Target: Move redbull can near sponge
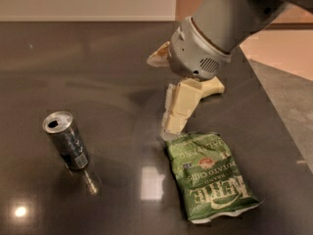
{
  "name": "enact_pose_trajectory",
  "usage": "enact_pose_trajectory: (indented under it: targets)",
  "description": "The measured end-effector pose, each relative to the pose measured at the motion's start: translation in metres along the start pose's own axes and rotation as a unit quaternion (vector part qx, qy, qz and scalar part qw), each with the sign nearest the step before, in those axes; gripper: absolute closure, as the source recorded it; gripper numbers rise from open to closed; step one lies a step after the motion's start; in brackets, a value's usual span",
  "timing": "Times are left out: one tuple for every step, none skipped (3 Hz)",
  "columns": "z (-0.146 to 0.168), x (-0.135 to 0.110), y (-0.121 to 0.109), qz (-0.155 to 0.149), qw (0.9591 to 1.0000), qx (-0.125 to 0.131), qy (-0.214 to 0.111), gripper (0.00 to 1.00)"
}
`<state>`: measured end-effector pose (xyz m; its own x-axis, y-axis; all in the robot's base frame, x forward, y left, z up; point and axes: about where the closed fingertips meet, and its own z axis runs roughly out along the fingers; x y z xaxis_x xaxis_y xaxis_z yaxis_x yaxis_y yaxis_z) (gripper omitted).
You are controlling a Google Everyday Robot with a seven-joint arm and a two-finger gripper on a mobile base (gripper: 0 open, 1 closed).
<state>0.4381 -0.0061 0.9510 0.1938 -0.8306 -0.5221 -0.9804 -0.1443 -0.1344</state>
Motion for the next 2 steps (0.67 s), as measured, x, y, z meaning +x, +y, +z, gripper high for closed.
enact_pose_trajectory:
  targets:
    - [0.039, -0.029, 0.005, -0.034, 0.9989, -0.026, -0.019, 0.0]
    - [0.072, -0.053, 0.003, -0.051, 0.9968, -0.045, -0.041, 0.0]
